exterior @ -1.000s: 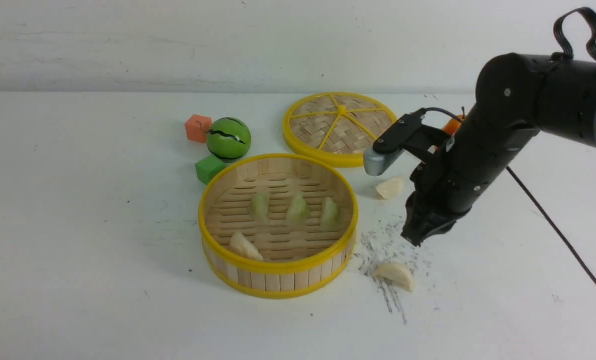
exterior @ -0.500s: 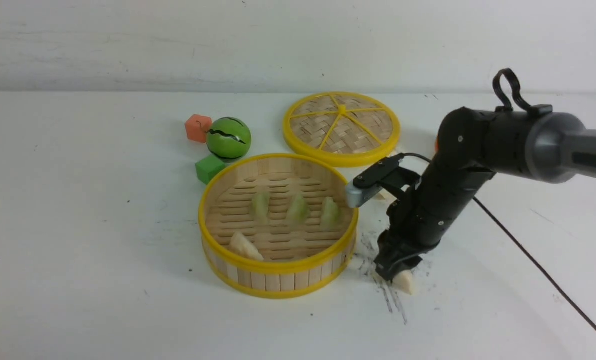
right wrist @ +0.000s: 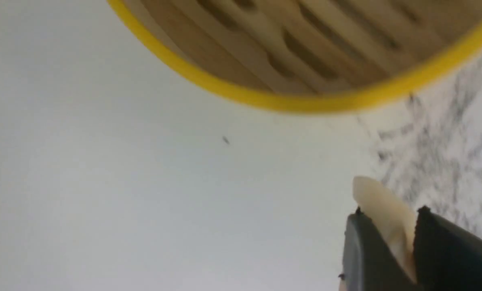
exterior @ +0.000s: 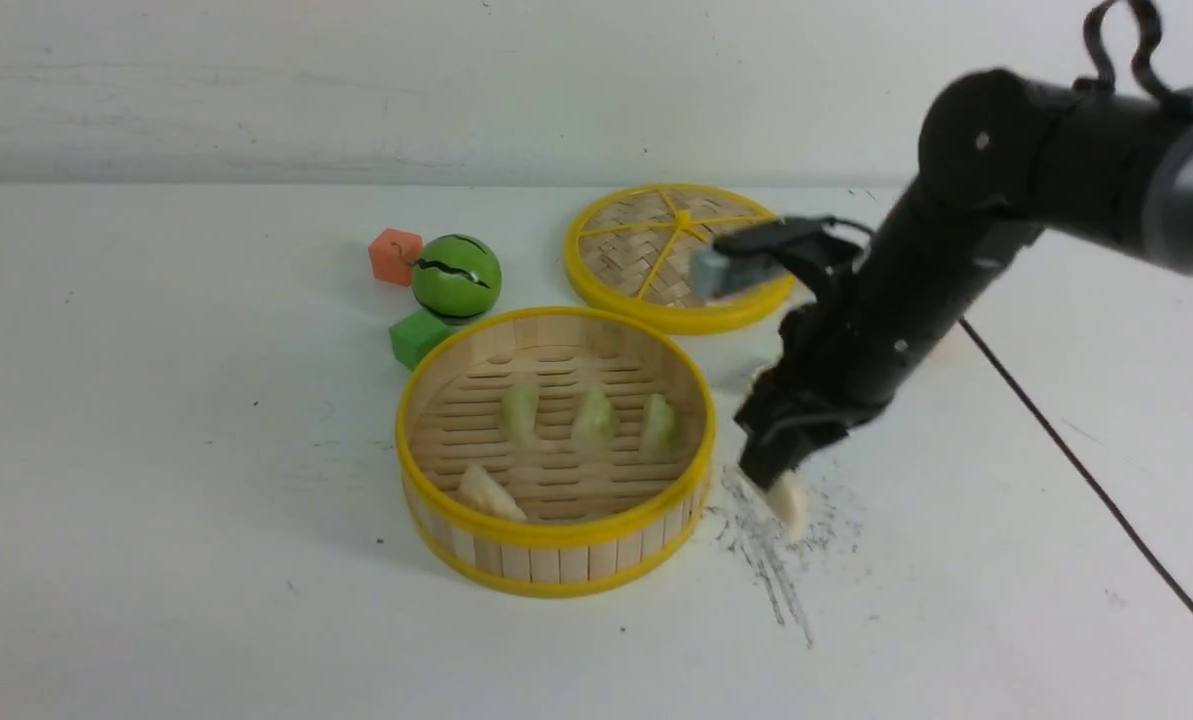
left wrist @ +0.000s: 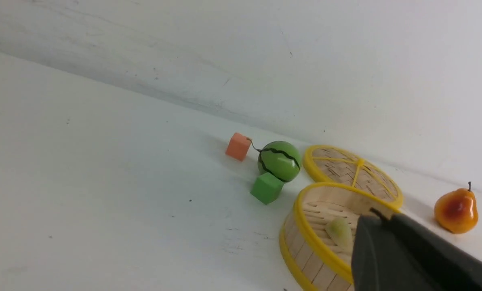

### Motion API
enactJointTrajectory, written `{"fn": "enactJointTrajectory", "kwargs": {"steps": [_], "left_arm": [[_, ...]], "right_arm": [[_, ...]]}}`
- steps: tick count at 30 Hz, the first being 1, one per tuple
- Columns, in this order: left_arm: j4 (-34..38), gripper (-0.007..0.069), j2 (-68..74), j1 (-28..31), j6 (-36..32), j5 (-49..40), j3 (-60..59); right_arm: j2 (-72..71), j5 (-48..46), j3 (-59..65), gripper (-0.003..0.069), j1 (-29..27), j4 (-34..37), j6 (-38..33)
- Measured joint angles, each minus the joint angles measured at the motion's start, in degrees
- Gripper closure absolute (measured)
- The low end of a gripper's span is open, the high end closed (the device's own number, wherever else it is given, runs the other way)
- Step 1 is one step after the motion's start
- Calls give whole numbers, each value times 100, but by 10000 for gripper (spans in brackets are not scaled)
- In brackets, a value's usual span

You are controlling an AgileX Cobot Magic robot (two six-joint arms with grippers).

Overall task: Put the dumplings into the steamer on the white table.
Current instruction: 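Place the dumpling in the bamboo steamer basket with the right gripper, then reach for and grasp a dumpling lying on the table beside the steamer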

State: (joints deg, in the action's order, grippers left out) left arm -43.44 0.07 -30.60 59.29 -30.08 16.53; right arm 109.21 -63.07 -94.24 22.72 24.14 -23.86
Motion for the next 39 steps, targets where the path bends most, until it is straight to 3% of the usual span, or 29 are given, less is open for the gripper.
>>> {"fn": "enactJointTrajectory", "kwargs": {"steps": [8, 12, 19, 30, 35, 39], "left_arm": [[-325, 600, 0, 0, 0, 215, -125], [-325, 600, 0, 0, 0, 198, -125], [-325, 594, 0, 0, 0, 179, -125], [-325, 587, 0, 0, 0, 173, -125], [-331, 587, 0, 0, 0, 166, -125], [-363, 587, 0, 0, 0, 166, -125]], "right_arm": [[558, 1460, -730, 507, 1000, 288, 61], [1166, 2195, -746, 507, 1144, 64, 91], [1548, 2409, -746, 507, 1120, 23, 253], [1529, 2169, -793, 270, 1051, 337, 370], [1182, 1855, -1057, 258, 772, 357, 451], [649, 1971, -1238, 266, 197, 401, 587]]}}
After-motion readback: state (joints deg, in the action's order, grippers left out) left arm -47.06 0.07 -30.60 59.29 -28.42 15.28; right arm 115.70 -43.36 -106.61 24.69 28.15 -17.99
